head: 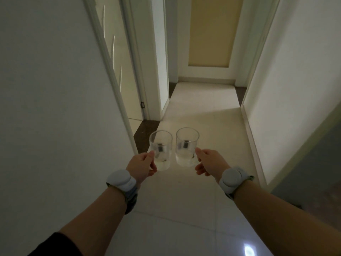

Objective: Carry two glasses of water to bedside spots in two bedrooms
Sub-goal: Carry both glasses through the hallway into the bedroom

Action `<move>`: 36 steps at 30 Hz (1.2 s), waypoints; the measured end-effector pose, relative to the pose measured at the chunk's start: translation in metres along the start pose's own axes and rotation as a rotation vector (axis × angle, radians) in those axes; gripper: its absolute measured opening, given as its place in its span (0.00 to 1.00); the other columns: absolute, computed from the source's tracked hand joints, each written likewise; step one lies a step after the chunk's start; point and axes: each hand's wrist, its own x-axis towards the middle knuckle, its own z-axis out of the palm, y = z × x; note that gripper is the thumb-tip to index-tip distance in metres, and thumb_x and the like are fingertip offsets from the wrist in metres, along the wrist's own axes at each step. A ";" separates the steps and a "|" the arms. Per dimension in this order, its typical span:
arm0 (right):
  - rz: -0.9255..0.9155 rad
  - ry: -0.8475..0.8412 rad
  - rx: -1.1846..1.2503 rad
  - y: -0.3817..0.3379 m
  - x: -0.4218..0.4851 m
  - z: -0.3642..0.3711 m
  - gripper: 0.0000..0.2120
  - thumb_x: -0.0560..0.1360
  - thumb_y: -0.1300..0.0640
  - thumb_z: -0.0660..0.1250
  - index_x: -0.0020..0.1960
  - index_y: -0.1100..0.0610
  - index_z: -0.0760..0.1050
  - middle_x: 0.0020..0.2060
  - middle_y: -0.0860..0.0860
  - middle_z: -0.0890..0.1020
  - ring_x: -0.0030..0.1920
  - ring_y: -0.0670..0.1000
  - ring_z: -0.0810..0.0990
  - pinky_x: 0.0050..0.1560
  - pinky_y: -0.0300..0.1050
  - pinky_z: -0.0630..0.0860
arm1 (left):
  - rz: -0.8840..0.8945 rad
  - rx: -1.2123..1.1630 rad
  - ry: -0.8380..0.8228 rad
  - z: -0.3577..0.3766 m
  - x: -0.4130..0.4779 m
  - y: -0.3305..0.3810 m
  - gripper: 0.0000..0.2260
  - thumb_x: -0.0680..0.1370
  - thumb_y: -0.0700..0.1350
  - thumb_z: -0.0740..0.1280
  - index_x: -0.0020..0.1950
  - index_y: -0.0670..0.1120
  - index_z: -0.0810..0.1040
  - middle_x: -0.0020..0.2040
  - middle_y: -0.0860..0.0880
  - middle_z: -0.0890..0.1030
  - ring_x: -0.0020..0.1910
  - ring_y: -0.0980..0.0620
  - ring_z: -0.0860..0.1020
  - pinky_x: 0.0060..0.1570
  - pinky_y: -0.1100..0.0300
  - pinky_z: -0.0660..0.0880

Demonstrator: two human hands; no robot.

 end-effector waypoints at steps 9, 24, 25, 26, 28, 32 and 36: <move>0.042 0.028 -0.007 -0.039 0.151 -0.024 0.18 0.77 0.44 0.57 0.35 0.55 0.70 0.26 0.53 0.81 0.24 0.49 0.78 0.24 0.38 0.69 | -0.061 -0.011 -0.054 0.034 0.160 0.033 0.16 0.78 0.53 0.59 0.34 0.46 0.73 0.32 0.47 0.77 0.39 0.46 0.80 0.37 0.59 0.78; 0.106 0.140 -0.001 -0.098 0.365 -0.067 0.18 0.78 0.44 0.56 0.37 0.55 0.71 0.29 0.53 0.82 0.26 0.48 0.79 0.30 0.42 0.74 | 0.076 0.052 -0.194 0.091 0.417 0.116 0.17 0.79 0.52 0.57 0.33 0.46 0.72 0.28 0.49 0.77 0.35 0.47 0.78 0.35 0.59 0.77; 0.103 0.145 -0.004 -0.100 0.380 -0.073 0.18 0.78 0.44 0.56 0.38 0.55 0.72 0.29 0.53 0.82 0.26 0.48 0.79 0.31 0.42 0.74 | 0.075 0.055 -0.193 0.099 0.432 0.121 0.17 0.79 0.52 0.57 0.33 0.46 0.72 0.27 0.49 0.77 0.35 0.46 0.79 0.35 0.59 0.77; 0.105 0.149 -0.003 -0.103 0.398 -0.080 0.18 0.78 0.44 0.56 0.38 0.56 0.72 0.29 0.53 0.82 0.26 0.48 0.79 0.31 0.42 0.74 | 0.068 0.059 -0.194 0.109 0.449 0.126 0.17 0.79 0.52 0.58 0.33 0.46 0.72 0.27 0.49 0.77 0.36 0.45 0.79 0.35 0.59 0.77; 0.111 0.145 0.005 -0.105 0.432 -0.097 0.18 0.78 0.45 0.56 0.38 0.56 0.72 0.29 0.53 0.82 0.25 0.48 0.79 0.31 0.42 0.74 | 0.052 0.059 -0.197 0.129 0.478 0.137 0.17 0.79 0.52 0.58 0.34 0.46 0.72 0.28 0.48 0.77 0.38 0.44 0.79 0.38 0.56 0.78; 0.084 0.130 -0.009 -0.108 0.490 -0.125 0.18 0.78 0.45 0.56 0.37 0.56 0.71 0.30 0.54 0.82 0.26 0.49 0.79 0.32 0.43 0.74 | 0.030 0.055 -0.202 0.163 0.525 0.150 0.16 0.79 0.51 0.58 0.33 0.45 0.72 0.28 0.48 0.77 0.38 0.42 0.79 0.40 0.54 0.78; 0.049 0.096 -0.015 -0.122 0.554 -0.165 0.18 0.78 0.45 0.56 0.36 0.55 0.72 0.29 0.53 0.81 0.27 0.49 0.79 0.32 0.43 0.73 | -0.032 0.049 -0.133 0.200 0.576 0.174 0.16 0.78 0.52 0.59 0.34 0.45 0.73 0.28 0.48 0.78 0.37 0.44 0.80 0.39 0.55 0.79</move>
